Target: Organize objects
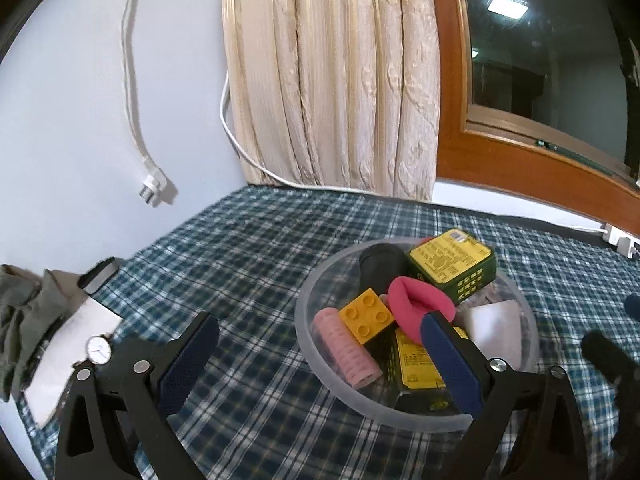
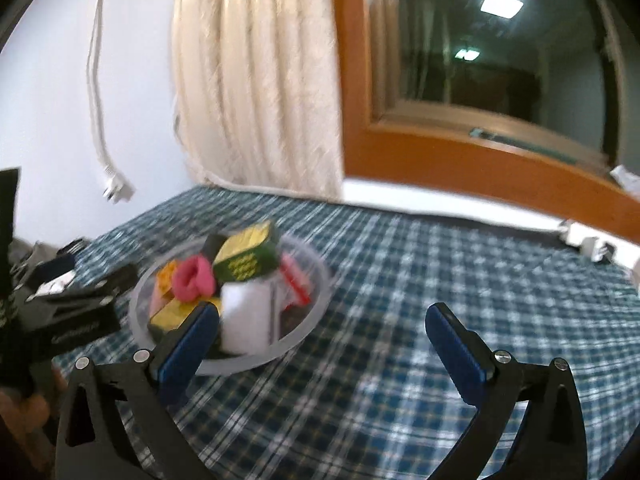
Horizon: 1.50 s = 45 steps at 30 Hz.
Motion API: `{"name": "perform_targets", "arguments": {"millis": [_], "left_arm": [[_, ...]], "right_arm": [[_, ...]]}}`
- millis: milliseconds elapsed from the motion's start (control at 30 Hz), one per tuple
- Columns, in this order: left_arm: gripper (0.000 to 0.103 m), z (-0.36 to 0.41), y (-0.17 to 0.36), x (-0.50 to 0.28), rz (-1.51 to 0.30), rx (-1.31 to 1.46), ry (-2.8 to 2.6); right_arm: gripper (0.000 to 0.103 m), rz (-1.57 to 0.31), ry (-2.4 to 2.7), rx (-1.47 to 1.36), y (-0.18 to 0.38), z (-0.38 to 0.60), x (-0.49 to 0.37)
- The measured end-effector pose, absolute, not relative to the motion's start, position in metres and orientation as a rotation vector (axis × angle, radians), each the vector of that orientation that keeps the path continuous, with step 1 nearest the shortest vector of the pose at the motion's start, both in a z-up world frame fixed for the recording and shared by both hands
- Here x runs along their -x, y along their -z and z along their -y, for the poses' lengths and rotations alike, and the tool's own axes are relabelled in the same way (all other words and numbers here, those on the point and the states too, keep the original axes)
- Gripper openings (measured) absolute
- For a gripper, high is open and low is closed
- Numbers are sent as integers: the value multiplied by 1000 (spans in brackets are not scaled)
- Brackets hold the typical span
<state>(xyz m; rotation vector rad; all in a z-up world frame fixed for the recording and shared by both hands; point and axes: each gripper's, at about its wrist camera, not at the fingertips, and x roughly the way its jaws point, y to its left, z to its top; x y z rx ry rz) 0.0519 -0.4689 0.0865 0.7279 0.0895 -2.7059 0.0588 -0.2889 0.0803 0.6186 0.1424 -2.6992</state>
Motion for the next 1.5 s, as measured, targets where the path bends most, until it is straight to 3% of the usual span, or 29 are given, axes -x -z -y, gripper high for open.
{"name": "perform_targets", "arguments": {"millis": [233, 500, 900, 1200, 1333, 1500], "left_arm": [[102, 458, -103, -77, -36, -602, 2661], [102, 456, -110, -94, -97, -574, 2645], [102, 470, -99, -107, -217, -608, 2632], [102, 466, -91, -108, -143, -641, 2603], [102, 459, -89, -108, -66, -646, 2588], [102, 456, -86, -109, -94, -692, 2684]], "right_arm": [[103, -77, 2820, -380, -97, 270, -80], [103, -69, 2606, -628, -80, 282, -64], [103, -161, 2546, -698, -67, 296, -64], [103, -320, 2544, -652, -62, 314, -75], [103, -316, 2551, -653, -63, 314, -76], [103, -311, 2559, -651, -64, 313, -76]]}}
